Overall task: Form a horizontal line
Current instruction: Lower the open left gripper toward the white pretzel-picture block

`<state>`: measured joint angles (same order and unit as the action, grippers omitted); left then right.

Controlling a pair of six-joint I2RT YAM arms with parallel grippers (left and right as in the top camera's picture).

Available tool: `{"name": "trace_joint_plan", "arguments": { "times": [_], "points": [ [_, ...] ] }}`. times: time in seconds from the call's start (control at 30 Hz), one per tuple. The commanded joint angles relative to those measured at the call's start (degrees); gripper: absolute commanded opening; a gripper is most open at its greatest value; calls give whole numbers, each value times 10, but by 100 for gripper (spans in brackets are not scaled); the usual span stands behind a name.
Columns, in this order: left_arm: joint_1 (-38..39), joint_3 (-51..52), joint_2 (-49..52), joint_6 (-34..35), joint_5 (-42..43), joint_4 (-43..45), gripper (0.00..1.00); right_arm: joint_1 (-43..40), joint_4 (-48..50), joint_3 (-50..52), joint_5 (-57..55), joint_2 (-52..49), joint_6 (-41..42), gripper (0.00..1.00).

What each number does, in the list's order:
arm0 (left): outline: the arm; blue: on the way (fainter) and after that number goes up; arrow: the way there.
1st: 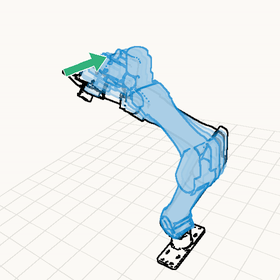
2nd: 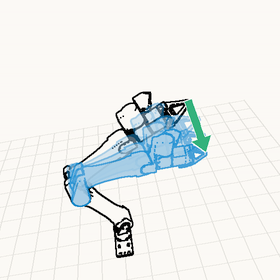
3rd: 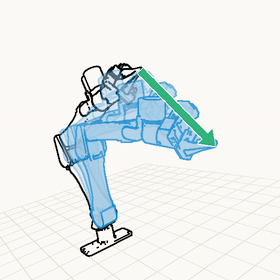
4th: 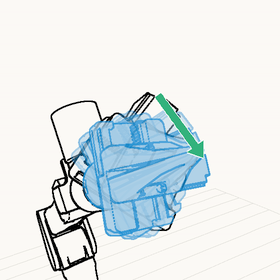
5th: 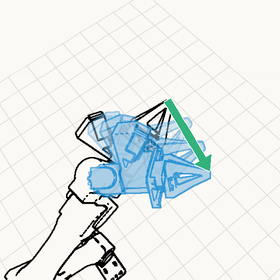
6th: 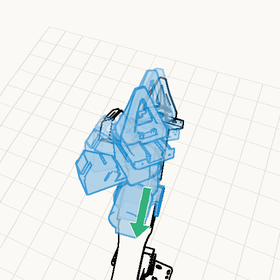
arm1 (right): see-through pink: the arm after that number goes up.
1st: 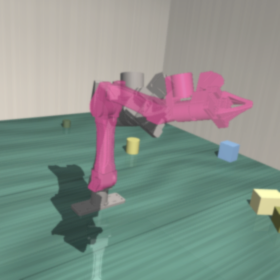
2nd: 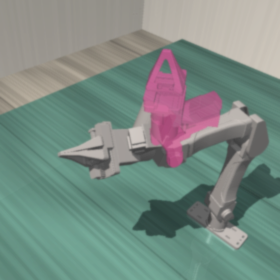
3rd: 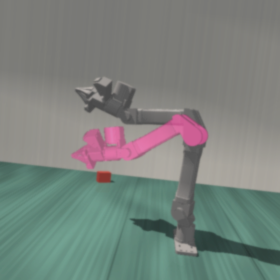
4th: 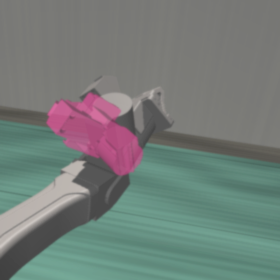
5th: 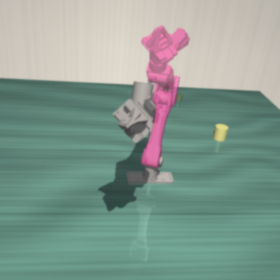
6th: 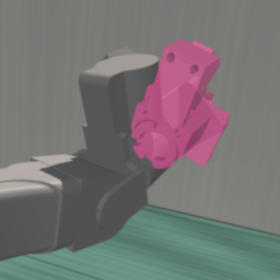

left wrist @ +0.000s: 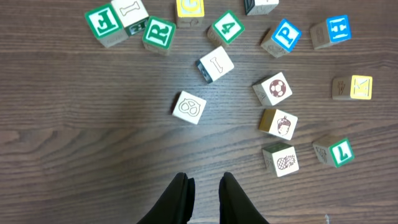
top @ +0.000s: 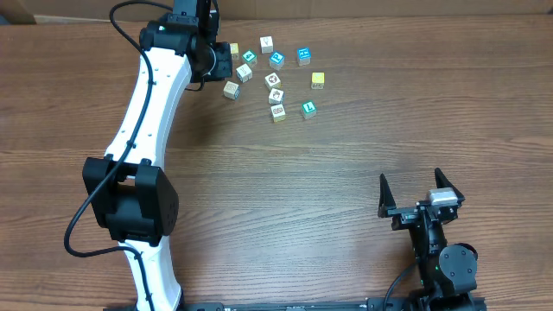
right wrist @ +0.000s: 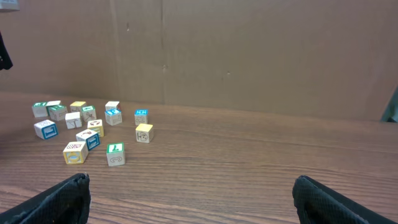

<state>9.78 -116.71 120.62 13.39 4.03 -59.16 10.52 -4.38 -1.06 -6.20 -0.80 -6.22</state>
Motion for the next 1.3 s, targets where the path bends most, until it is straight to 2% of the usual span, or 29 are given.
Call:
{"name": "trace_joint_plan", "arguments": {
  "times": [0.0,0.1,0.27,0.37,0.47,0.67,1.27],
  "points": [
    [5,3,0,8,0,11,15,-2,2,6,3,6,-3,100],
    [8,3,2,8,0,30,22,-2,2,6,3,6,-3,100],
    [20,3,23,7,-4,56,44,-2,2,6,3,6,-3,100],
    [25,3,49,3,-35,65,47,-2,2,6,2,6,-3,100],
    [26,3,78,-33,-45,73,54,-2,2,6,2,6,-3,100],
    [23,3,120,-88,-45,80,57,-2,2,6,2,6,-3,100],
    [21,3,158,-101,-62,115,57,-2,2,6,3,6,-3,100]
  ]
}}
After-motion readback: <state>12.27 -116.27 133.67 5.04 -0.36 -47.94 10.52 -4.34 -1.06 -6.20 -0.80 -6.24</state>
